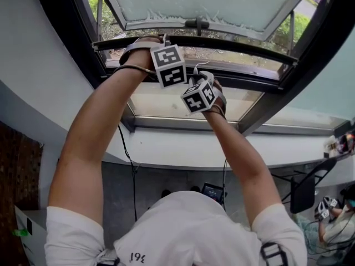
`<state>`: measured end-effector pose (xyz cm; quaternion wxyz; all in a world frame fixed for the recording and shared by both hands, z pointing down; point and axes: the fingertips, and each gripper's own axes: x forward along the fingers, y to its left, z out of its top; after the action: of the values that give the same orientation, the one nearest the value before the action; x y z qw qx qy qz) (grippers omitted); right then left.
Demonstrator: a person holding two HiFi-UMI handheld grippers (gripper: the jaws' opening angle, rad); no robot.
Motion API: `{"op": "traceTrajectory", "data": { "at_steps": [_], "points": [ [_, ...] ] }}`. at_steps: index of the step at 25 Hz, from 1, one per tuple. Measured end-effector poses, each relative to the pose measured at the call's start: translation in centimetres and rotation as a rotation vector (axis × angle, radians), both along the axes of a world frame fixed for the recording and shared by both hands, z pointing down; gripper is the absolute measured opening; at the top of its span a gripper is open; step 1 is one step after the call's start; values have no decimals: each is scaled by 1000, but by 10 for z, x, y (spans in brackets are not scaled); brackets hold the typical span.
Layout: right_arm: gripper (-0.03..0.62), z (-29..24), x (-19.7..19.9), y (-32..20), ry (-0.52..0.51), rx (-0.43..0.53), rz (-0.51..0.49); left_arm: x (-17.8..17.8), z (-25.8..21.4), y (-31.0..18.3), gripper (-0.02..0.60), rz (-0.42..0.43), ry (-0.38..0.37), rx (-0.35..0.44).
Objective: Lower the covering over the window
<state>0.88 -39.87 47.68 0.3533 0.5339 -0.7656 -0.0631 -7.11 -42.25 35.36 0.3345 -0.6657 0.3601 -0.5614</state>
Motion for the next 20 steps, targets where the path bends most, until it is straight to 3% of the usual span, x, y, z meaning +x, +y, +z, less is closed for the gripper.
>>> {"op": "traceTrajectory", "data": {
  "at_steps": [4, 8, 12, 20],
  "points": [
    [137, -2, 1, -7, -157, -44, 61, 0, 0, -1, 60, 1, -1, 0],
    [143, -4, 1, -7, -220, -48, 77, -1, 0, -1, 57, 0, -2, 1],
    [143, -10, -2, -10, -379, -84, 96, 0, 0, -1, 57, 2, -1, 2],
    [141, -11, -2, -11, -394, -97, 106, 0, 0, -1, 57, 0, -2, 3]
  ]
}}
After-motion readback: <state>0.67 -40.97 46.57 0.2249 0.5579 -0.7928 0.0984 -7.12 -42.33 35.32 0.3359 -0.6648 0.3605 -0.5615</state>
